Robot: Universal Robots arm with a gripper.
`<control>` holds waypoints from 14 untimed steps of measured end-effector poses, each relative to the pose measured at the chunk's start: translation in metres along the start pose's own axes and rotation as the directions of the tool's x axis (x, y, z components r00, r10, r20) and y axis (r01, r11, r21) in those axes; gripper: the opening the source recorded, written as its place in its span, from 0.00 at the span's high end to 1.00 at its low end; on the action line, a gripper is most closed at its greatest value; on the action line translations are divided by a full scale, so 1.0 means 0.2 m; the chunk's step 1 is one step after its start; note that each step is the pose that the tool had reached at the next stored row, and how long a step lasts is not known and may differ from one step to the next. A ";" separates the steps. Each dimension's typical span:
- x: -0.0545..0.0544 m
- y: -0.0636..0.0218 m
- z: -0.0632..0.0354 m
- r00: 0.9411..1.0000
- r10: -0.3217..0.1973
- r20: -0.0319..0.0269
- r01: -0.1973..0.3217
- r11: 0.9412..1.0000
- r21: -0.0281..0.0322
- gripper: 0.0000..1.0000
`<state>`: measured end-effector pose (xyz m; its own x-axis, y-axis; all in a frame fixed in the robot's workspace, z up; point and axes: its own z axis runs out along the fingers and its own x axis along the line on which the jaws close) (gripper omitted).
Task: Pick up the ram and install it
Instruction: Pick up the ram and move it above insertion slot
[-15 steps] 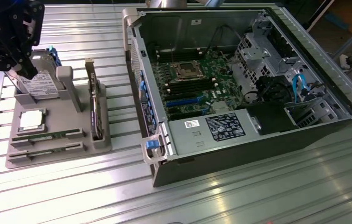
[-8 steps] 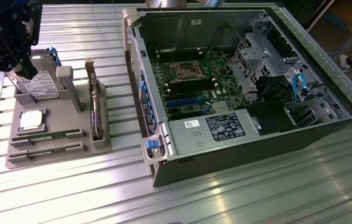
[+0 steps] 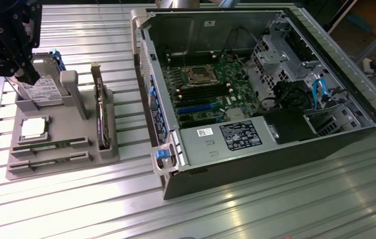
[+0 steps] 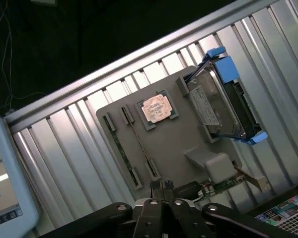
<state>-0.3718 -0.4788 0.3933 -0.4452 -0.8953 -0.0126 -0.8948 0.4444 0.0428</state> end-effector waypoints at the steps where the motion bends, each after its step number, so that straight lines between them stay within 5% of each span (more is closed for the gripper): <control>1: 0.00 0.000 0.000 1.000 -0.009 0.000 0.009 1.000 0.000 0.89; 14: 0.00 0.000 0.000 0.993 -0.115 -0.005 0.115 0.993 -0.002 0.89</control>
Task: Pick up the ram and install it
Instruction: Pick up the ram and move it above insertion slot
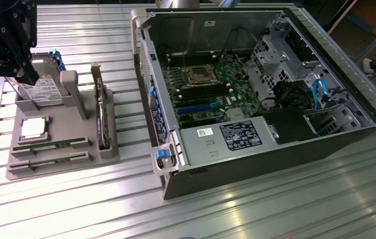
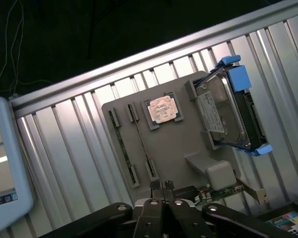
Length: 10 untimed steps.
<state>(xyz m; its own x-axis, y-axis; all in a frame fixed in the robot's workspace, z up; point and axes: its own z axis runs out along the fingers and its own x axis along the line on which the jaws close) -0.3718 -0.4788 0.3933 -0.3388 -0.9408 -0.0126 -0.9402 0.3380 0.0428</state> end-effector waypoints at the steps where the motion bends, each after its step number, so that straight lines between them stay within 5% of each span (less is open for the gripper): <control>1: 0.00 0.000 0.000 1.000 -0.010 0.000 0.010 1.000 0.000 0.89; 10: 0.00 0.000 0.000 0.997 -0.083 -0.004 0.083 0.997 -0.001 0.89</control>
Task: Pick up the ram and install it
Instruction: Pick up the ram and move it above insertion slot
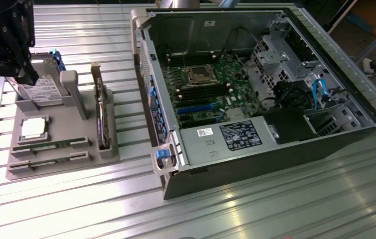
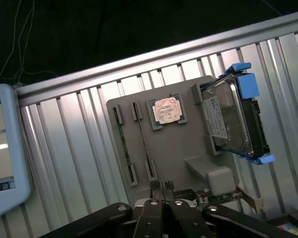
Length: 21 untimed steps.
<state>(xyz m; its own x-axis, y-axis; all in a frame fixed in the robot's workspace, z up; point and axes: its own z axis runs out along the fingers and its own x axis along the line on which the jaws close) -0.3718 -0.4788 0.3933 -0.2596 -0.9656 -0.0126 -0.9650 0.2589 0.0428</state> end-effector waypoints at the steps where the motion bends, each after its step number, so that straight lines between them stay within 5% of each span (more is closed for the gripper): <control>1: 0.00 0.000 0.000 1.000 -0.009 0.000 0.009 1.000 0.000 0.89; 11: 0.00 0.000 0.000 0.994 -0.105 -0.004 0.105 0.994 -0.002 0.89; 21: 0.00 0.000 0.000 0.992 -0.126 -0.005 0.126 0.992 -0.002 0.89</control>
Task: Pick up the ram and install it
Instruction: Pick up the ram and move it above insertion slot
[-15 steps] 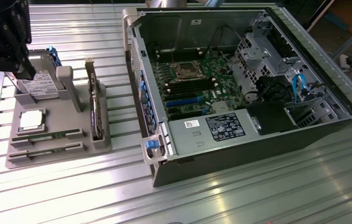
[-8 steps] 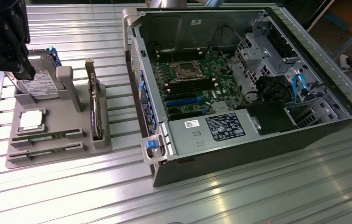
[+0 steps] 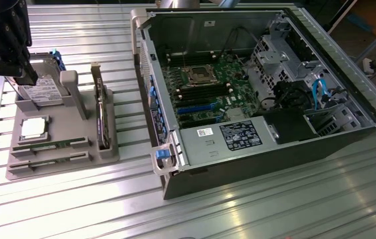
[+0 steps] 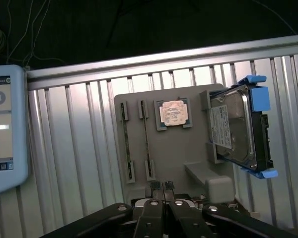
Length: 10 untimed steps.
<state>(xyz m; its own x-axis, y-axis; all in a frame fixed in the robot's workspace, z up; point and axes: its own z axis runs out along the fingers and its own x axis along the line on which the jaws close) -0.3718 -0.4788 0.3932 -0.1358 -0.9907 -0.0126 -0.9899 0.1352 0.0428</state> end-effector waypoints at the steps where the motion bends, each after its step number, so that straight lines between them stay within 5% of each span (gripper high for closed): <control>1: 0.00 0.000 0.000 1.000 0.000 0.000 0.000 1.000 0.000 0.89; 10: 0.01 0.003 0.000 1.000 0.000 0.000 0.000 1.000 0.000 0.89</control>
<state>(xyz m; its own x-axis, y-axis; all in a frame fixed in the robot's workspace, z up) -0.3728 -0.4811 0.3933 -0.1358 -0.9907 -0.0125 -0.9899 0.1351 0.0429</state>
